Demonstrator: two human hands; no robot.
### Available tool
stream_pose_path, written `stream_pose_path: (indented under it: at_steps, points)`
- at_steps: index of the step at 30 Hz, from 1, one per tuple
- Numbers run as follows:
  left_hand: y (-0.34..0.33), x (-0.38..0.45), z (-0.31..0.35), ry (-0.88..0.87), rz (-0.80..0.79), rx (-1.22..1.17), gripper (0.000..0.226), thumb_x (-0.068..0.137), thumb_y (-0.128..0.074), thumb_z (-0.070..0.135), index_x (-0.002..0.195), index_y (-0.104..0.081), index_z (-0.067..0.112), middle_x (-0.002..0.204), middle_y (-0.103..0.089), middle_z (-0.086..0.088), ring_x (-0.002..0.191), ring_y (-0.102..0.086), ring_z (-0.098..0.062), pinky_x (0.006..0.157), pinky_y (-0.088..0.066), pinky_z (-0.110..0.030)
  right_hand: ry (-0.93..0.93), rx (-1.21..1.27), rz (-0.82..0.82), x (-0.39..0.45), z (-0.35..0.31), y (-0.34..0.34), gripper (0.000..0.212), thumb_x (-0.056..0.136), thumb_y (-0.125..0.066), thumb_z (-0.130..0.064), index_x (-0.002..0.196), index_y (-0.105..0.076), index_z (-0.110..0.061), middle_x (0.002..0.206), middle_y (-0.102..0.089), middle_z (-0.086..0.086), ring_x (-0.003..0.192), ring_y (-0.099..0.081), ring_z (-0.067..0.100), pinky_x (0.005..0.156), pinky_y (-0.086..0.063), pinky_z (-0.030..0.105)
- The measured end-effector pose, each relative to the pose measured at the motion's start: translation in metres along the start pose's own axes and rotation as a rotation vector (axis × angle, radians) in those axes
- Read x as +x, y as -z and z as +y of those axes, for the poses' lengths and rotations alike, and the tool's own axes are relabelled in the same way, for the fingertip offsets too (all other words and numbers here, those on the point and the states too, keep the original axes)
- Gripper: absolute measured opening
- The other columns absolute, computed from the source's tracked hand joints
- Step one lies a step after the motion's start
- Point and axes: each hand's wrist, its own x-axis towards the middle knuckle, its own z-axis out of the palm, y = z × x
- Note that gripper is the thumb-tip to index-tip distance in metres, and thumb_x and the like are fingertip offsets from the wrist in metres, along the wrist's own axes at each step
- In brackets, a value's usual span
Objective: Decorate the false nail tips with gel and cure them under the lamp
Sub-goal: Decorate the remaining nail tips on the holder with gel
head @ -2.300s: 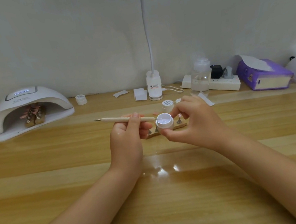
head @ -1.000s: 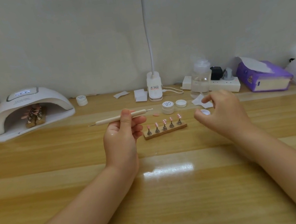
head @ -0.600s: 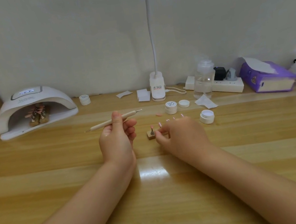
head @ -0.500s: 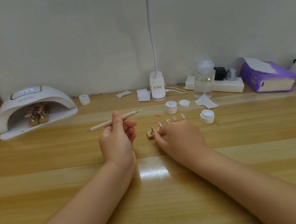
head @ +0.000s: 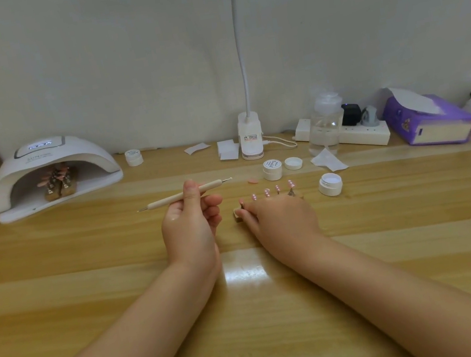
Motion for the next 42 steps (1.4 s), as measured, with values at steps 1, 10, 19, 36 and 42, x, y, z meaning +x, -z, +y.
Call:
stream_pose_path:
  at_steps: [1, 10, 19, 36, 42]
  points:
    - [0.000, 0.000, 0.000, 0.001, 0.002, -0.002, 0.023, 0.096, -0.052, 0.033, 0.080, -0.056, 0.017, 0.052, -0.063, 0.006, 0.047, -0.053, -0.002, 0.050, -0.044, -0.017, -0.001, 0.000, -0.001, 0.001, 0.000, 0.000, 0.039, 0.099, -0.031, -0.044, 0.104, -0.065, -0.025, 0.091, -0.067, 0.000, 0.088, -0.062, 0.022, 0.062, -0.037, 0.028]
    - [0.000, -0.001, 0.001, -0.008, -0.001, -0.002, 0.022, 0.096, -0.053, 0.032, 0.080, -0.057, 0.017, 0.052, -0.063, 0.006, 0.047, -0.054, -0.002, 0.051, -0.044, -0.017, 0.016, -0.007, -0.013, 0.001, -0.001, 0.004, 0.042, 0.102, -0.028, -0.035, 0.100, -0.066, -0.018, 0.093, -0.067, 0.006, 0.097, -0.062, 0.028, 0.085, -0.046, 0.040]
    - [0.001, -0.003, 0.004, -0.151, -0.064, 0.126, 0.024, 0.098, -0.049, 0.029, 0.081, -0.056, 0.014, 0.058, -0.067, 0.004, 0.053, -0.057, -0.004, 0.055, -0.047, -0.018, 0.059, 0.268, 0.177, -0.009, 0.000, 0.010, 0.028, 0.093, -0.049, -0.031, 0.085, -0.071, -0.014, 0.077, -0.070, 0.001, 0.077, -0.064, 0.022, 0.072, -0.049, 0.036]
    - [0.006, -0.014, -0.005, -0.657, -0.386, 0.517, 0.011, 0.092, -0.046, 0.025, 0.084, -0.053, 0.028, 0.072, -0.069, 0.017, 0.072, -0.066, -0.001, 0.064, -0.046, -0.009, -0.089, 0.912, 0.205, -0.015, 0.019, 0.018, 0.011, 0.079, -0.072, -0.013, 0.072, -0.071, -0.021, 0.064, -0.067, -0.012, 0.060, -0.061, 0.000, 0.062, -0.050, 0.014]
    - [0.006, -0.012, -0.006, -0.661, -0.397, 0.518, 0.011, 0.093, -0.046, 0.025, 0.085, -0.053, 0.029, 0.074, -0.069, 0.015, 0.073, -0.066, -0.002, 0.065, -0.047, -0.010, -0.074, 0.909, 0.214, -0.015, 0.018, 0.019, 0.010, 0.079, -0.072, -0.012, 0.073, -0.072, -0.020, 0.064, -0.067, -0.013, 0.060, -0.061, -0.003, 0.063, -0.048, 0.010]
